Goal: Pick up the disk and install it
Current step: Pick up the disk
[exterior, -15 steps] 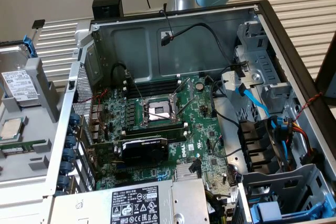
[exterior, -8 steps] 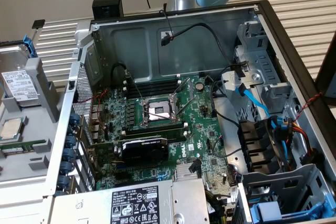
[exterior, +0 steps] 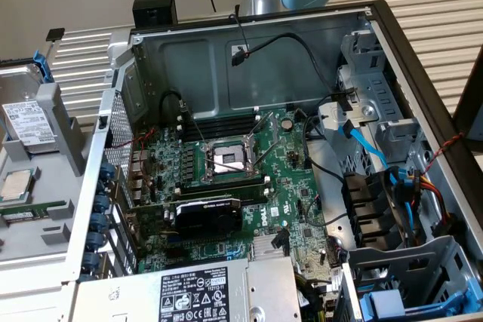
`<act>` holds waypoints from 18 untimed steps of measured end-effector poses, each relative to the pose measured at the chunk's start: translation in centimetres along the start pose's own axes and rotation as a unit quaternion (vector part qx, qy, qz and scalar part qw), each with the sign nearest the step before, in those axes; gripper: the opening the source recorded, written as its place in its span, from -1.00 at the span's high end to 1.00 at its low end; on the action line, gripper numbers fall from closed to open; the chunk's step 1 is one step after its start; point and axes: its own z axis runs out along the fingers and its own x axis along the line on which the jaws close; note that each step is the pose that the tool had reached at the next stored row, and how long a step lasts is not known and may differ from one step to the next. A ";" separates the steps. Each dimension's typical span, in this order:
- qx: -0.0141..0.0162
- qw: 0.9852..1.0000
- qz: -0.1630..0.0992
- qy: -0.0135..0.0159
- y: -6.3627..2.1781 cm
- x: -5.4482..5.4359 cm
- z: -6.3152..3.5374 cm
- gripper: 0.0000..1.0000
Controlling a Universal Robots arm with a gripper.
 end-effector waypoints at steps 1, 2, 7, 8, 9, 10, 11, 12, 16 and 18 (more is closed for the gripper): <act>0.003 1.000 -0.005 -0.001 0.00 0.0 0.00 0.79; 0.004 1.000 -0.012 -0.002 0.00 0.0 0.00 0.79; 0.003 0.998 -0.057 -0.001 0.01 0.0 0.01 0.79; 0.003 0.998 -0.065 -0.001 0.01 0.0 0.02 0.79; 0.003 0.997 -0.075 -0.001 0.01 0.0 0.02 0.79; 0.002 0.996 -0.084 -0.001 0.00 0.0 0.02 0.79; 0.002 0.996 -0.093 -0.001 0.00 0.0 0.03 0.79; 0.002 0.995 -0.102 -0.001 0.00 0.0 0.03 0.79; 0.001 0.990 -0.138 -0.001 0.00 0.0 0.04 0.79; 0.000 0.988 -0.156 -0.001 0.00 0.0 0.04 0.79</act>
